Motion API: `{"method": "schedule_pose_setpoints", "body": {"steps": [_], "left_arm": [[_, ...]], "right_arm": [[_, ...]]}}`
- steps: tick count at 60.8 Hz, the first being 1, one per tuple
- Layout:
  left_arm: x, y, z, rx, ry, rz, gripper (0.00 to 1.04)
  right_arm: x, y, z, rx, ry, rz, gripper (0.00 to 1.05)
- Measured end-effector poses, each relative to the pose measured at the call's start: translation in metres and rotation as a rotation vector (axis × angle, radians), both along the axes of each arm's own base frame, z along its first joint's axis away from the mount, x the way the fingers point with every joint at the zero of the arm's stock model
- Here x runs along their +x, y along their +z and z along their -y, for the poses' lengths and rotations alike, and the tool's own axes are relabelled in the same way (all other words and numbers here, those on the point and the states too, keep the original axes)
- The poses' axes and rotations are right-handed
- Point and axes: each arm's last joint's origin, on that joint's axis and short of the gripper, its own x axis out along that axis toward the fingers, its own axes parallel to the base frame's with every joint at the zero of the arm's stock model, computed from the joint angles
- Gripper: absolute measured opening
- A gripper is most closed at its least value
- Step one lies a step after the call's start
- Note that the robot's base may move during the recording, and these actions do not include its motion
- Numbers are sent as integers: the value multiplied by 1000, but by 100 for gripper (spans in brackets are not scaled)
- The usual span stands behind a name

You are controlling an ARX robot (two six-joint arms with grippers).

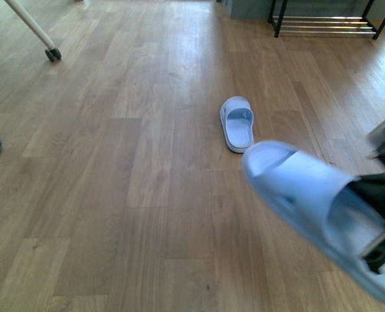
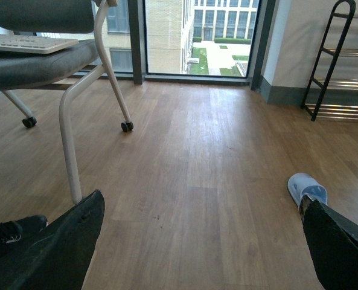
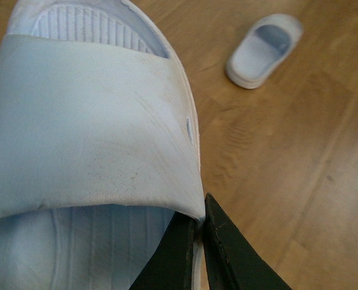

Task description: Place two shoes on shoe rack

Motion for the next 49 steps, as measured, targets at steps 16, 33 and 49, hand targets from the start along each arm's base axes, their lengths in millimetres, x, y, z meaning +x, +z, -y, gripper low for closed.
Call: {"method": "schedule_pose_setpoints", "body": {"steps": [16,33,49], "left_arm": [[0,0,0,0,0,0,95],[0,0,0,0,0,0,95],[0,0,0,0,0,0,95]], "right_arm": [[-72,90,53,-78,-154,227,1],[-121,108,65,2,-335,355,1],[-139,109,64,167,-376,389,1]]}}
